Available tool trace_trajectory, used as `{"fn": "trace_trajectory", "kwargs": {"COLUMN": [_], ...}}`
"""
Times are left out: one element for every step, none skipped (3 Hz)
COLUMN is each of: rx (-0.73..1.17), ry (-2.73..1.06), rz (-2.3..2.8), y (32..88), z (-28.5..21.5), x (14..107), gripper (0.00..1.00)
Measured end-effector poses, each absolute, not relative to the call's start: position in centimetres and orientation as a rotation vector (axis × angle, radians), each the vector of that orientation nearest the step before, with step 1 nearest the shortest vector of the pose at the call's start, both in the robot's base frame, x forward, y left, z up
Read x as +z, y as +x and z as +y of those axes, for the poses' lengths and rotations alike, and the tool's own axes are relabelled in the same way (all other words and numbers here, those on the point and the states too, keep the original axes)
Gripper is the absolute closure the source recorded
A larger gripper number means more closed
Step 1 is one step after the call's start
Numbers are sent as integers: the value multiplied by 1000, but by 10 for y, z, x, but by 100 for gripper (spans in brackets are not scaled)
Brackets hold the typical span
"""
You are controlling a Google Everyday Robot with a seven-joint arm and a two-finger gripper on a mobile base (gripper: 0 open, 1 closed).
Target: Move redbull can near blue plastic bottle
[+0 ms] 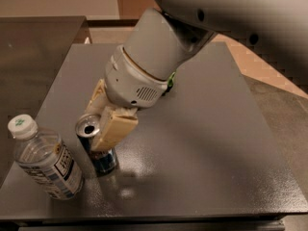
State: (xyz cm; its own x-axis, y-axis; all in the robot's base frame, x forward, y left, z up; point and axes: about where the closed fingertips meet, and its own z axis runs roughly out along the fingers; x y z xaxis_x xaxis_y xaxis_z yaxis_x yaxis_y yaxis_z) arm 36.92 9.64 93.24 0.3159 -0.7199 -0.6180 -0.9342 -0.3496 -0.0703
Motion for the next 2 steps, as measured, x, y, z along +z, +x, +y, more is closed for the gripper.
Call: {"fn": "trace_trajectory", "kwargs": {"rx": [688,688], "ry": [-2173,-2173], "rz": [1463,1463], "y": [368,368], "z": [97,97], "x": [934,934], "gripper": [0,0]}}
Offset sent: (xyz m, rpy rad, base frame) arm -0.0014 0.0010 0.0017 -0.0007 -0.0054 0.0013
